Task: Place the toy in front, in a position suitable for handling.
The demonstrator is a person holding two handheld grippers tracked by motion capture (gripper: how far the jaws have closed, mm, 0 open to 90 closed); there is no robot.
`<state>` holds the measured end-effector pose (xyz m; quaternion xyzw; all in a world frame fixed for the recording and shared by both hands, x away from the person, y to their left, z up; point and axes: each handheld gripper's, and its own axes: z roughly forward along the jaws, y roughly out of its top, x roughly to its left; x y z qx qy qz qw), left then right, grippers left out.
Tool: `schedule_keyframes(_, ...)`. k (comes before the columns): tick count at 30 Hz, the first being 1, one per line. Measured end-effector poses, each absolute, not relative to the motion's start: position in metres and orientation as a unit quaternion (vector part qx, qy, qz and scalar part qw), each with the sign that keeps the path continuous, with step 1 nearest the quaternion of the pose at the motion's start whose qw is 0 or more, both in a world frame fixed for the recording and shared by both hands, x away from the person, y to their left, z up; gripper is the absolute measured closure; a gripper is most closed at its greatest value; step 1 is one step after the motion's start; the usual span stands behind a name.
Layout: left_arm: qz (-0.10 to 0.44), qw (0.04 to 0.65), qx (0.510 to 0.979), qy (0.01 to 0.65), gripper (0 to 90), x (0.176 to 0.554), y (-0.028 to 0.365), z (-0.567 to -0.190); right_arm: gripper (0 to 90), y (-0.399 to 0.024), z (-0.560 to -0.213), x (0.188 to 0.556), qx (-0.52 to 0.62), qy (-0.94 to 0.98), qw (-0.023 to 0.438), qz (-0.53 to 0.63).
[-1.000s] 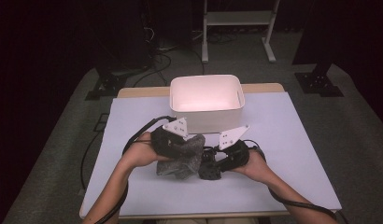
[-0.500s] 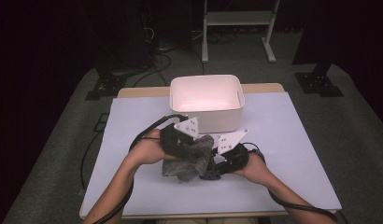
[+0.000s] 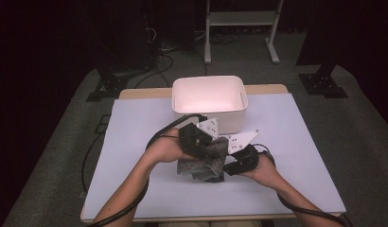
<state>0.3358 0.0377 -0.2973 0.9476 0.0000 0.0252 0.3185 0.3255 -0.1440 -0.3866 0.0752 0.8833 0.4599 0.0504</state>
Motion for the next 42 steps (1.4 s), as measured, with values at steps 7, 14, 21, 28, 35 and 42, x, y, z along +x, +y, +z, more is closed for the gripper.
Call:
schedule_keyframes(7, 0.022, 0.318, 0.948, -0.007, 75.3, 0.335, 0.031, -0.296, 58.7, -0.15, -0.387, 0.324, 0.07, 0.883, 0.054, 0.462)
schedule_keyframes(14, 0.03, 0.325, 0.945, 0.003, 75.3, 0.335, 0.049, -0.292, 58.8, -0.155, -0.388, 0.322, 0.073, 0.881, 0.056, 0.464)
schedule_keyframes(21, 0.032, 0.314, 0.948, 0.036, 75.2, 0.337, 0.075, -0.304, 58.9, -0.164, -0.389, 0.32, 0.08, 0.88, 0.059, 0.464)
schedule_keyframes(28, 0.034, 0.309, 0.949, 0.053, 75.3, 0.339, 0.09, -0.31, 58.9, -0.163, -0.388, 0.319, 0.077, 0.881, 0.062, 0.463)
schedule_keyframes(35, 0.04, 0.313, 0.948, 0.031, 75.4, 0.334, 0.078, -0.297, 58.8, -0.155, -0.387, 0.317, 0.067, 0.883, 0.068, 0.46)
schedule_keyframes(42, 0.044, 0.302, 0.952, -0.005, 75.4, 0.328, 0.053, -0.286, 58.7, -0.145, -0.387, 0.315, 0.057, 0.884, 0.073, 0.458)
